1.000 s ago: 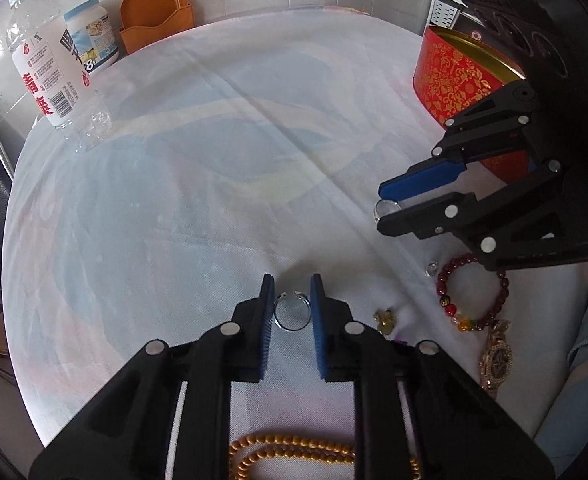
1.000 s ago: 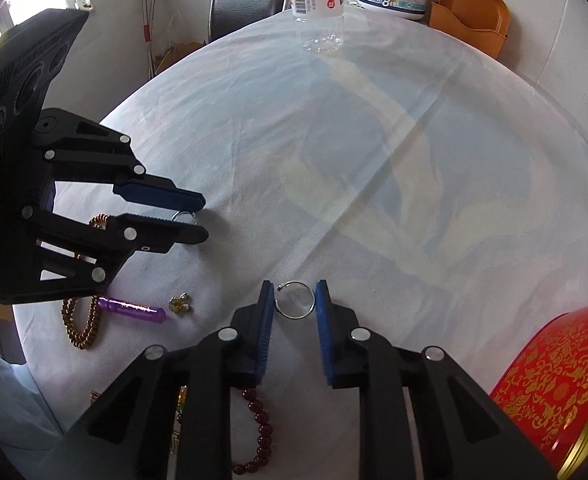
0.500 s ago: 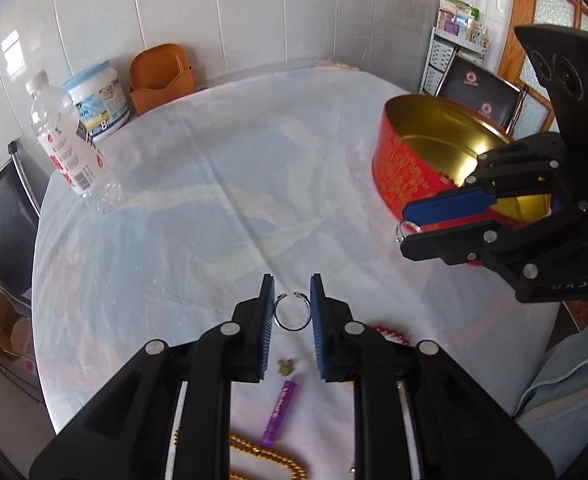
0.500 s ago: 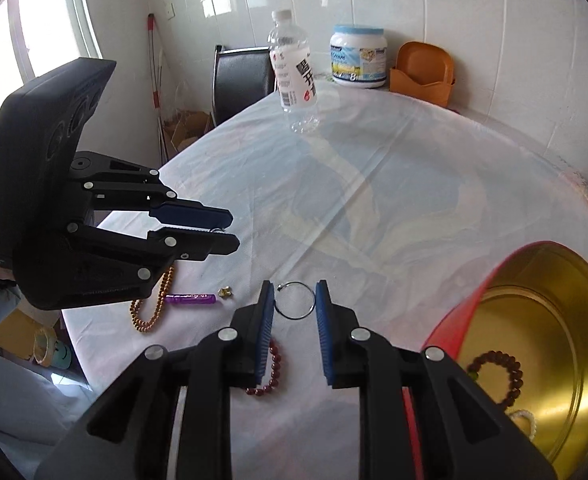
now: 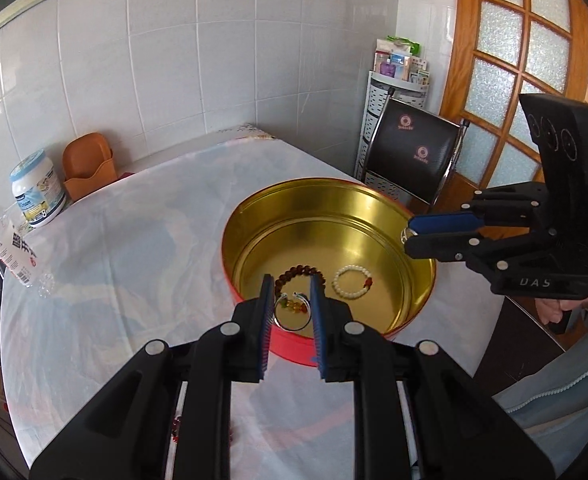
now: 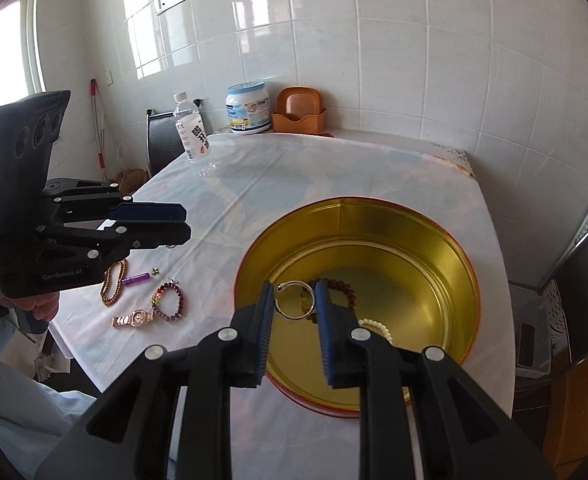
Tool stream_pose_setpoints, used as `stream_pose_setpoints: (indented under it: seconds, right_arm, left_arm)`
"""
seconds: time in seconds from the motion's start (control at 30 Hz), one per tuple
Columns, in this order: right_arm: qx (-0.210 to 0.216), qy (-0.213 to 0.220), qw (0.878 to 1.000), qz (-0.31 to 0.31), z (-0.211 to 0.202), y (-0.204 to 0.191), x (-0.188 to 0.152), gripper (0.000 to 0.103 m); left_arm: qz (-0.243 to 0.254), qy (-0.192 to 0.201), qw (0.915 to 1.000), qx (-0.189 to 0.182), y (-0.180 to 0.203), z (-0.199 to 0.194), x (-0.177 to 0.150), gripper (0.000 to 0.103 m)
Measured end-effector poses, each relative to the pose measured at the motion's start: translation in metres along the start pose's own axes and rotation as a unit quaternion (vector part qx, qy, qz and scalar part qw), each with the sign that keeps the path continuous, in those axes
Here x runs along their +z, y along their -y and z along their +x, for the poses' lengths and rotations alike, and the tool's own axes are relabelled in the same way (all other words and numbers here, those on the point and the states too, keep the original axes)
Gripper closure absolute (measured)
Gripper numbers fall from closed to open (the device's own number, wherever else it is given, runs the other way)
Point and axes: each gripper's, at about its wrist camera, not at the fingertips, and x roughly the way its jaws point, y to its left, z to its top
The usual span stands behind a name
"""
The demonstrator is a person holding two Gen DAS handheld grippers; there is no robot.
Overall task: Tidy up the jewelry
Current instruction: 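Carry both silver rings over the tin with both tools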
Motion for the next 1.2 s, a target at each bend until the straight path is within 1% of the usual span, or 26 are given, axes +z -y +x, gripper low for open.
stream_pose_setpoints:
  seconds: [0.1, 0.17, 0.3, 0.37, 0.43, 0.5, 0.53, 0.57, 0.6, 0.63, 0.67, 0.8, 0.87, 0.93, 1.03, 1.2]
  right_arm:
    - [-0.003, -0.001, 1.0, 0.018, -0.001, 0.016, -0.004, 0.08]
    - [-0.006, 0.001, 1.0, 0.026, 0.004, 0.025, -0.004, 0.08]
    - [-0.011, -0.008, 0.999, 0.046, 0.023, 0.042, -0.003, 0.08]
    - [-0.02, -0.033, 0.998, 0.055, 0.037, 0.053, -0.001, 0.08]
    - [-0.022, -0.054, 0.997, 0.056, 0.05, 0.063, 0.002, 0.08]
    - [-0.032, -0.095, 0.993, 0.055, 0.071, 0.072, 0.005, 0.08]
    - [-0.024, -0.116, 0.99, 0.07, 0.08, 0.078, 0.005, 0.08]
    - [-0.004, -0.137, 0.985, 0.101, 0.091, 0.087, 0.006, 0.08]
    - [0.013, -0.149, 0.98, 0.13, 0.098, 0.095, 0.006, 0.08]
    - [0.022, -0.159, 0.976, 0.149, 0.105, 0.1, 0.006, 0.08]
    - [0.019, -0.168, 0.974, 0.152, 0.111, 0.103, 0.008, 0.08]
    - [-0.013, -0.209, 0.972, 0.108, 0.132, 0.104, 0.006, 0.08]
    - [-0.017, -0.223, 0.969, 0.103, 0.139, 0.107, 0.002, 0.08]
    - [-0.019, -0.232, 0.967, 0.108, 0.143, 0.11, -0.001, 0.08]
    - [-0.014, -0.238, 0.965, 0.107, 0.146, 0.11, -0.004, 0.08]
    - [-0.005, -0.238, 0.966, 0.102, 0.148, 0.108, -0.002, 0.08]
  left_arm:
    - [0.015, -0.011, 0.9998, 0.0, 0.008, 0.012, 0.01, 0.085]
    - [0.021, -0.018, 0.9996, 0.0, 0.005, 0.023, 0.017, 0.085]
    - [0.031, -0.032, 0.9989, -0.018, -0.003, 0.054, 0.03, 0.085]
    - [0.03, -0.05, 0.9981, -0.023, -0.01, 0.077, 0.038, 0.085]
    - [0.025, -0.061, 0.9971, -0.038, -0.016, 0.1, 0.047, 0.085]
    - [0.025, -0.077, 0.9958, -0.042, -0.017, 0.124, 0.055, 0.085]
    - [0.023, -0.093, 0.9945, -0.043, -0.018, 0.138, 0.058, 0.085]
    - [0.022, -0.108, 0.9927, -0.047, -0.018, 0.149, 0.059, 0.085]
    - [0.024, -0.122, 0.9911, -0.049, -0.017, 0.16, 0.06, 0.085]
    - [0.028, -0.132, 0.9897, -0.049, -0.016, 0.169, 0.061, 0.085]
    - [0.032, -0.14, 0.9883, -0.052, -0.014, 0.177, 0.061, 0.085]
    - [0.02, -0.177, 0.9819, -0.065, -0.016, 0.201, 0.059, 0.085]
    - [0.009, -0.201, 0.9776, -0.062, -0.019, 0.213, 0.054, 0.085]
    - [-0.003, -0.216, 0.9745, -0.06, -0.021, 0.222, 0.051, 0.085]
    - [-0.015, -0.226, 0.9722, -0.06, -0.024, 0.227, 0.047, 0.085]
    - [-0.013, -0.228, 0.9717, -0.061, -0.025, 0.225, 0.046, 0.084]
